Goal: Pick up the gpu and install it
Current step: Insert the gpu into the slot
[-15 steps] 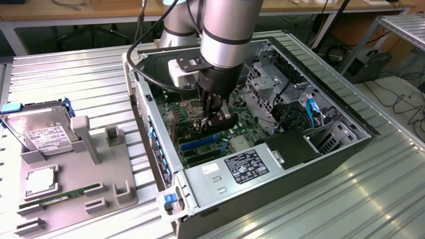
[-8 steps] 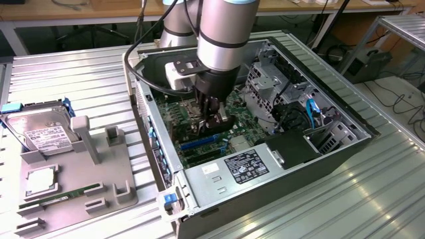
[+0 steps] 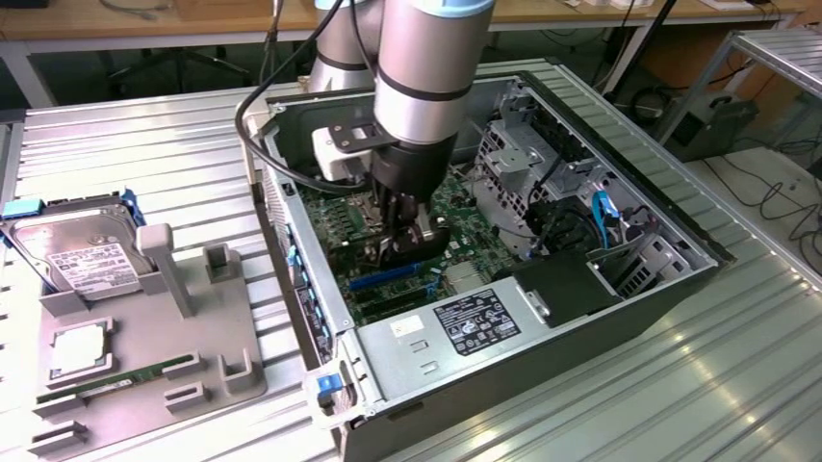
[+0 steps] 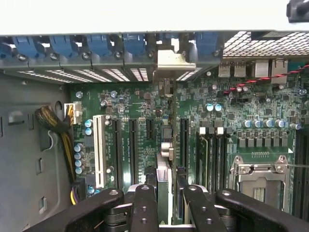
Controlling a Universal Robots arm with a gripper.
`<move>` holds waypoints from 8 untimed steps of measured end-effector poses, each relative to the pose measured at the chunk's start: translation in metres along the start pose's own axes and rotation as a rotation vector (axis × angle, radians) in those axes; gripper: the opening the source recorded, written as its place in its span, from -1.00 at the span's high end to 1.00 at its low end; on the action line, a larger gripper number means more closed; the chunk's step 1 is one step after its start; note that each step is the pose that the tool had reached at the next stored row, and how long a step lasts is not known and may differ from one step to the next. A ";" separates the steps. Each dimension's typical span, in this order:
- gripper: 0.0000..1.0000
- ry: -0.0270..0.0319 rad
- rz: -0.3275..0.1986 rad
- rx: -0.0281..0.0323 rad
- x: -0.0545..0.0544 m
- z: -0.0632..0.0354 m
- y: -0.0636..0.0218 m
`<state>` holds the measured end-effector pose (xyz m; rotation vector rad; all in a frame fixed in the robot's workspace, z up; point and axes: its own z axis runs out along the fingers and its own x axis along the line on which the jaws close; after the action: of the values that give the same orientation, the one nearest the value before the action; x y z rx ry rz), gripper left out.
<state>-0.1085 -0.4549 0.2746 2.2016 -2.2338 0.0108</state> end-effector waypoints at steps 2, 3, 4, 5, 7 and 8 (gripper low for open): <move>0.47 0.0018 0.000 0.0001 0.000 0.0018 0.0006; 0.47 0.0024 0.000 0.0000 0.000 0.0027 0.0009; 0.47 0.0026 0.000 0.0001 0.000 0.0035 0.0013; 0.47 0.0030 0.000 0.0001 0.000 0.0040 0.0016; 0.47 0.0036 0.000 0.0001 0.000 0.0053 0.0020; 0.47 0.0040 0.000 0.0001 0.000 0.0060 0.0022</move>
<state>-0.1107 -0.4549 0.2686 2.1996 -2.2318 0.0153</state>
